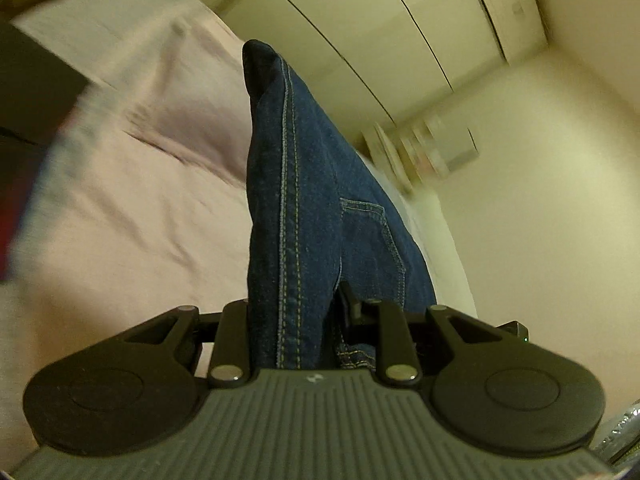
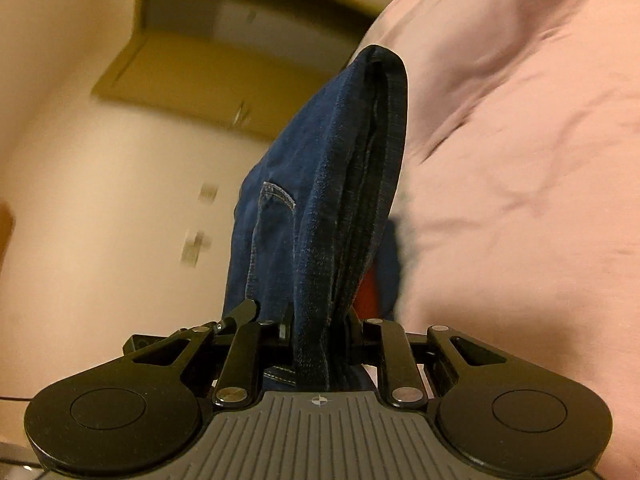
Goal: Fold clothes
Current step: 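Lift the folded jeans with both grippers and carry them to the clothes stack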
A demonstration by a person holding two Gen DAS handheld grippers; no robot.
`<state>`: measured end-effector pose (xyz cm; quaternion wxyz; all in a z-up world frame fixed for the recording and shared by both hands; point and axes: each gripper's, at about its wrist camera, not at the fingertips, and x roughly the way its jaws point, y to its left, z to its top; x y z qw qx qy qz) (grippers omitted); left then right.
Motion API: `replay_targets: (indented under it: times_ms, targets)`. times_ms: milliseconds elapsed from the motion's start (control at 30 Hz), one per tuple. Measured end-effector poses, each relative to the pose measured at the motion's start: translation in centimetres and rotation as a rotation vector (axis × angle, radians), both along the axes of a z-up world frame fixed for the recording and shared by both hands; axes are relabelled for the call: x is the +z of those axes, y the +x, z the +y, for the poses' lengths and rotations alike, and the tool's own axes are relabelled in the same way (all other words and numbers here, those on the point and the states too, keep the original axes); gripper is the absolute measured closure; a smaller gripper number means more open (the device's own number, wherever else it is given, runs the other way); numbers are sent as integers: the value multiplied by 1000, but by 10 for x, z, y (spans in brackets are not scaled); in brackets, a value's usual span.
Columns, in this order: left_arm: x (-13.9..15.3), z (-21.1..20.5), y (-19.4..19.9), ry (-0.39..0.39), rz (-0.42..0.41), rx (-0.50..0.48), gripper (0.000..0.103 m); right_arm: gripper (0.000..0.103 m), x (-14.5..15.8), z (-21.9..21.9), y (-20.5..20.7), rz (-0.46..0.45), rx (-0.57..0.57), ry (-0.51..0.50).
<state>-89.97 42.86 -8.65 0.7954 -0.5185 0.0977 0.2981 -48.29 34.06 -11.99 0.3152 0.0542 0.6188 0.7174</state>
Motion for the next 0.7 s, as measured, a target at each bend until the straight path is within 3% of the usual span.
replay_targets:
  times_ms: [167,367,500,700]
  targets:
    - [-1,25,-107,-16,7,130,82,84,-1,70,-106,17,113,-14]
    - [-14,93,-200,-52,57,196,82,84,-27,147,-209,45,160,-93]
    - [-28,143,-247,-88,72,199,82,84,-50,189,-263,40,170,-131]
    - [-59,199,-263,-124,56,178,82,84,-74,237,-284,15,130,-176]
